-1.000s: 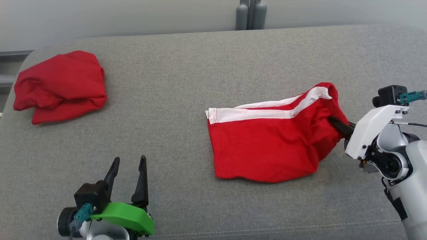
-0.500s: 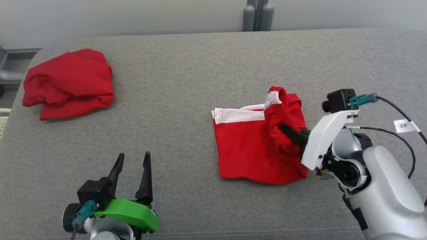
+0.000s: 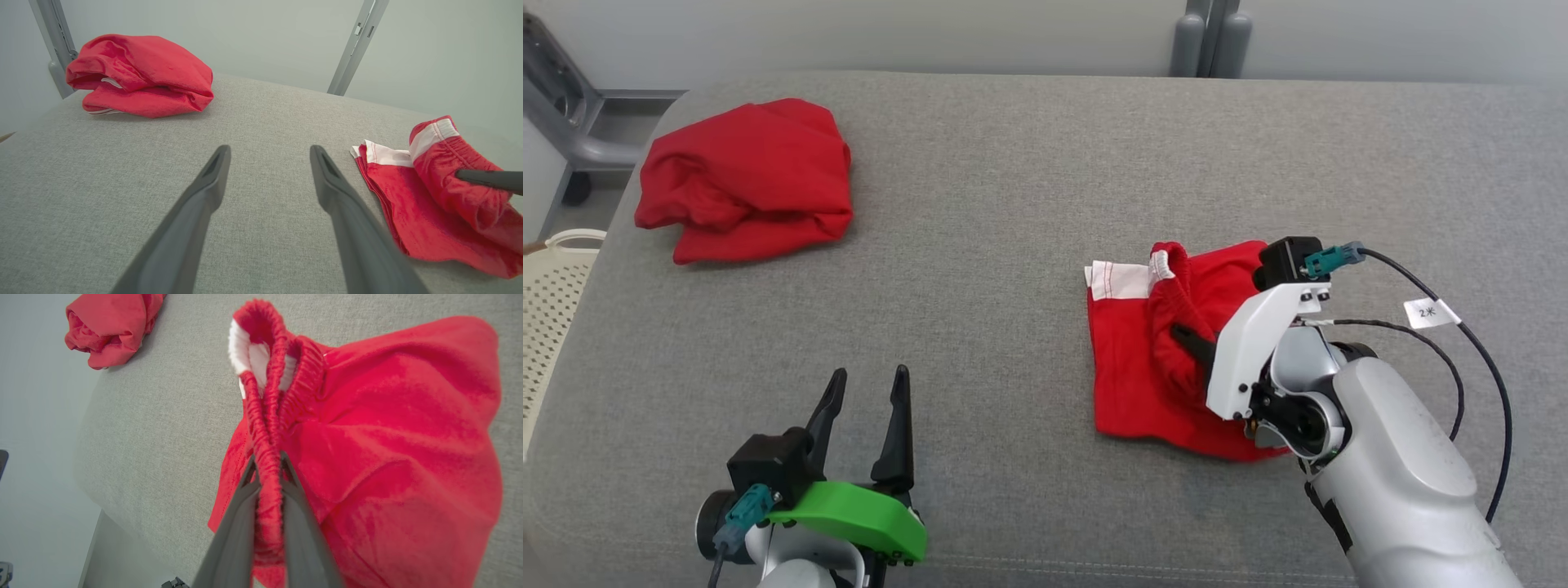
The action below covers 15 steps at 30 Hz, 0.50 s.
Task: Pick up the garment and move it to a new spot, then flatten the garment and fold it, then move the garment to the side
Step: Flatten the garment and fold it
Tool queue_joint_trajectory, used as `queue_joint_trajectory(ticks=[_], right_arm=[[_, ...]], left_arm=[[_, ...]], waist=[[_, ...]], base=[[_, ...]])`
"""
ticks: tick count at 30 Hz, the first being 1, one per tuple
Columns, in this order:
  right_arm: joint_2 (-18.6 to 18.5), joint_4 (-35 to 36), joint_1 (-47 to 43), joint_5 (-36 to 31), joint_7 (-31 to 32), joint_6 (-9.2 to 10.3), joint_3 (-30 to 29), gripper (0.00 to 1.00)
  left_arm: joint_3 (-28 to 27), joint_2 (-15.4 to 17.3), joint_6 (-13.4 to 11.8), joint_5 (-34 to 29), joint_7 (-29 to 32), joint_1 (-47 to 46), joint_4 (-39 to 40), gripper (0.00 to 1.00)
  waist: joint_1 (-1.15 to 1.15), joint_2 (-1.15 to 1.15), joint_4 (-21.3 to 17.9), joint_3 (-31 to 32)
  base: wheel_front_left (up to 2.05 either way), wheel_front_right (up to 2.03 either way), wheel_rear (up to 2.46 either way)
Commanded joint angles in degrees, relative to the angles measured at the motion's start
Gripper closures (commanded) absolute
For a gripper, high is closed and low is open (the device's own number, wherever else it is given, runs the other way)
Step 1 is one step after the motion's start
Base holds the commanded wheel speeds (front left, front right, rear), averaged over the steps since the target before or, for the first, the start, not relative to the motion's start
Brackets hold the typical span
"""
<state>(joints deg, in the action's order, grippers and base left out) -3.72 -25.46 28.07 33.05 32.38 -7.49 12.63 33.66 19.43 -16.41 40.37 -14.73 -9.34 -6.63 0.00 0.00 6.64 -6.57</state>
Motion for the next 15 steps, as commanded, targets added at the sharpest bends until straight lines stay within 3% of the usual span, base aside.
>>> queue_joint_trajectory(ticks=[1, 5, 8, 9, 15], right_arm=[[0.3, -1.8, 1.2, -1.2, -1.0, 0.00, 0.1, 1.00], [0.5, -6.2, 2.8, -3.3, -3.0, 0.00, 0.5, 0.96], [0.7, -9.0, 3.9, -5.2, -5.0, 0.00, 1.3, 0.40], [0.7, -9.7, 4.0, -4.8, -5.4, 0.00, 1.8, 0.00], [0.7, -9.4, 5.5, -1.5, -6.9, 0.00, 7.0, 0.00]], left_arm=[[0.0, -0.2, 0.5, -0.2, -0.3, -0.9, -0.5, 0.00], [0.0, -1.0, 0.8, -0.5, -0.4, -1.1, -1.1, 0.00], [0.1, -1.4, 1.2, -0.7, -0.5, -1.2, -1.5, 0.00], [0.1, -1.5, 1.2, -0.7, -0.5, -1.2, -1.6, 0.00], [-0.3, -1.5, 1.3, -0.9, -0.5, -0.5, -1.9, 0.00]], waist=[[0.00, 0.00, 1.1, -0.2], [0.00, 0.00, 1.8, -0.2], [0.00, 0.00, 2.2, -0.1], [0.00, 0.00, 2.3, -0.1], [0.00, 0.00, 1.8, 0.6]], base=[[0.00, 0.00, 0.00], [0.00, 0.00, 0.00], [0.00, 0.00, 0.00], [0.00, 0.00, 0.00], [0.00, 0.00, 0.00]])
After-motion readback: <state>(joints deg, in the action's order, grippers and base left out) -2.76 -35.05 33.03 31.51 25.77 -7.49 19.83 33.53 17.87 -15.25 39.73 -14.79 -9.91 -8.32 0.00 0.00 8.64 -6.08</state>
